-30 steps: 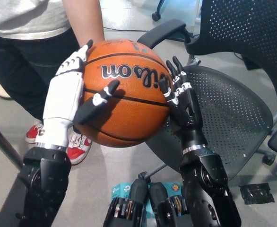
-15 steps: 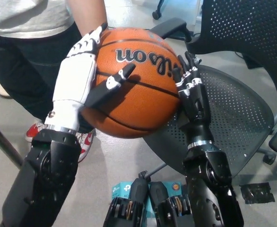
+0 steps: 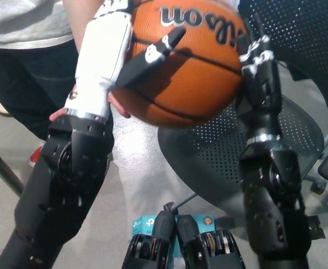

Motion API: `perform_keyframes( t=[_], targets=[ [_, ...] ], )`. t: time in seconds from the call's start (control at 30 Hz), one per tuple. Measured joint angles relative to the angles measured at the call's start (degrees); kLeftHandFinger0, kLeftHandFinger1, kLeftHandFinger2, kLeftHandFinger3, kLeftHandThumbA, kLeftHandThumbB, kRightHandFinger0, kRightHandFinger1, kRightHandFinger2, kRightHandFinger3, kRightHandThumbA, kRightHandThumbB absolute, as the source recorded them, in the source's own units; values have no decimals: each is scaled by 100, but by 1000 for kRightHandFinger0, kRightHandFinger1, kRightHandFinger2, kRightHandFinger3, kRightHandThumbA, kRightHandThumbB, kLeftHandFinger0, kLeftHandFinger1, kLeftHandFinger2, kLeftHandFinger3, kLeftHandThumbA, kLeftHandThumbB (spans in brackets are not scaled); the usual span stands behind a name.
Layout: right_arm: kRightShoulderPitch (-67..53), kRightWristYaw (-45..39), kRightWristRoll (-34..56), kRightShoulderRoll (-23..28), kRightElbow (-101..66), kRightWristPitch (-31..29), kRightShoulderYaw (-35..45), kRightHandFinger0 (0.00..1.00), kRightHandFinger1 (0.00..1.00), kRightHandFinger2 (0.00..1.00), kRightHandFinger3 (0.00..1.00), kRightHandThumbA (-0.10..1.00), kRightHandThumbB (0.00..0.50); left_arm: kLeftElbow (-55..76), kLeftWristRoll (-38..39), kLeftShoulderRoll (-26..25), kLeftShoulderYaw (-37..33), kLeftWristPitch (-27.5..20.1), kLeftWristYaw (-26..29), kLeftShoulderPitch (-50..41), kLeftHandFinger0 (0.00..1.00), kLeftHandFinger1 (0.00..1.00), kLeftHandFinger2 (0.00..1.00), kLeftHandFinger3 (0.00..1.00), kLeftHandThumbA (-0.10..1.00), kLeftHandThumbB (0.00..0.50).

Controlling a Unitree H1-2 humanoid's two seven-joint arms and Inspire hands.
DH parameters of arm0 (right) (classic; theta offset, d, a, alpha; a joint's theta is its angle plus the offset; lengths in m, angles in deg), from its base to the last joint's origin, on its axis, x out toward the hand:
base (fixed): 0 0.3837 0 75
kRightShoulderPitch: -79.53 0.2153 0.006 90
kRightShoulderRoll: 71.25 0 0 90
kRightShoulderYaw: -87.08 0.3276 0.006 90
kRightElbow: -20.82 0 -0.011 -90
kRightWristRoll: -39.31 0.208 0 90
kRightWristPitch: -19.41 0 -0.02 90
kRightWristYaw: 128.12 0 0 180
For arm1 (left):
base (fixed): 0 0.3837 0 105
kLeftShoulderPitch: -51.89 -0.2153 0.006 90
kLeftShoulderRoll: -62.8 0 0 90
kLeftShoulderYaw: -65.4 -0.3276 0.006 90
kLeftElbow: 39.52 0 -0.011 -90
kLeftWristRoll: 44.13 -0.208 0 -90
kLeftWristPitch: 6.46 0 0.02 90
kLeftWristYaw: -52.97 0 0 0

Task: The robot grabs the basketball from a person using both hands and then drops it on the black chair in the front

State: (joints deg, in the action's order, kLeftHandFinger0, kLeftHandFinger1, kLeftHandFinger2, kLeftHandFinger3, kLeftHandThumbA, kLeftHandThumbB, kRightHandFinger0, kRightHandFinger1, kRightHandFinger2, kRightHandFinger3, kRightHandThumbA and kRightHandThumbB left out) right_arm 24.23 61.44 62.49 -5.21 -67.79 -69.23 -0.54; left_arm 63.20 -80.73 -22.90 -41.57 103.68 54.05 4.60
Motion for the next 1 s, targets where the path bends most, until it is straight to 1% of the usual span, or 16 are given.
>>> perform_keyframes(
  t=[0.07,0.1,0.13,0.2,0.23,0.33,0.37,0.4,0.47,0.53,0.6,0.67,0.77,0.83,0.93,1.0],
  targets=[
    [164,66,-7,96,-18,44,50,1000,1000,1000,1000,1000,239,-107,5,80,24,35,-4,174,1000,1000,1000,1000,1000,214],
    [251,107,-10,144,-28,83,76,1000,1000,1000,1000,1000,248,-176,13,126,43,63,-6,262,1000,1000,1000,1000,1000,197],
    [322,146,-11,185,-53,130,104,1000,1000,1000,1000,1000,243,-225,20,176,58,84,-7,340,1000,1000,1000,1000,1000,194],
    [433,218,-17,285,-128,229,167,1000,1000,1000,1000,1000,244,-368,30,306,96,105,-7,508,1000,1000,1000,1000,1000,195],
    [482,244,-20,341,-145,275,193,1000,1000,1000,1000,1000,265,-445,37,368,114,106,-6,585,1000,1000,1000,1000,1000,195],
    [619,326,-39,544,-185,461,263,1000,1000,1000,1000,1000,272,-817,110,574,190,80,4,803,1000,1000,1000,1000,1000,207],
    [653,362,-39,610,-185,540,297,1000,1000,1000,1000,1000,270,-967,138,635,212,72,5,867,1000,1000,1000,1000,1000,196],
    [682,397,-37,648,-185,611,339,1000,1000,1000,1000,1000,250,-1094,168,683,228,60,9,913,1000,1000,1000,1000,1000,187],
    [706,443,-30,708,-178,737,457,1000,1000,1000,1000,1000,229,-1409,220,790,251,16,22,1018,1000,1000,1000,1000,1000,189],
    [722,464,-29,785,-124,848,540,1000,1000,1000,1000,1000,211,-1788,288,873,288,-74,36,1102,1000,1000,1000,1000,1000,199],
    [744,463,-29,909,20,906,584,1000,1000,1000,1000,1000,217,-2265,396,949,346,-187,72,1197,1000,1000,1000,1000,1000,203],
    [763,463,-30,1015,157,986,606,1000,1000,1000,1000,1000,233,-2718,498,1031,416,-300,108,1265,1000,1000,1000,1000,1000,221],
    [772,462,-27,1151,368,1108,634,1000,1000,1000,1000,1000,244,-3326,660,1159,532,-458,162,1299,1000,1000,1000,1000,1000,195],
    [773,462,-27,1225,548,1182,663,1000,1000,1000,1000,1000,255,-3747,771,1256,605,-569,210,1303,1000,1000,1000,1000,1000,208],
    [773,460,-27,1336,831,1265,686,1000,1000,1000,1000,1000,257,-4363,939,1395,727,-723,255,1312,1000,1000,1000,1000,1000,214],
    [775,456,-27,1383,998,1289,710,1000,1000,1000,1000,1000,243,-4717,1038,1461,801,-827,264,1323,1000,1000,1000,1000,1000,223]
  ],
)
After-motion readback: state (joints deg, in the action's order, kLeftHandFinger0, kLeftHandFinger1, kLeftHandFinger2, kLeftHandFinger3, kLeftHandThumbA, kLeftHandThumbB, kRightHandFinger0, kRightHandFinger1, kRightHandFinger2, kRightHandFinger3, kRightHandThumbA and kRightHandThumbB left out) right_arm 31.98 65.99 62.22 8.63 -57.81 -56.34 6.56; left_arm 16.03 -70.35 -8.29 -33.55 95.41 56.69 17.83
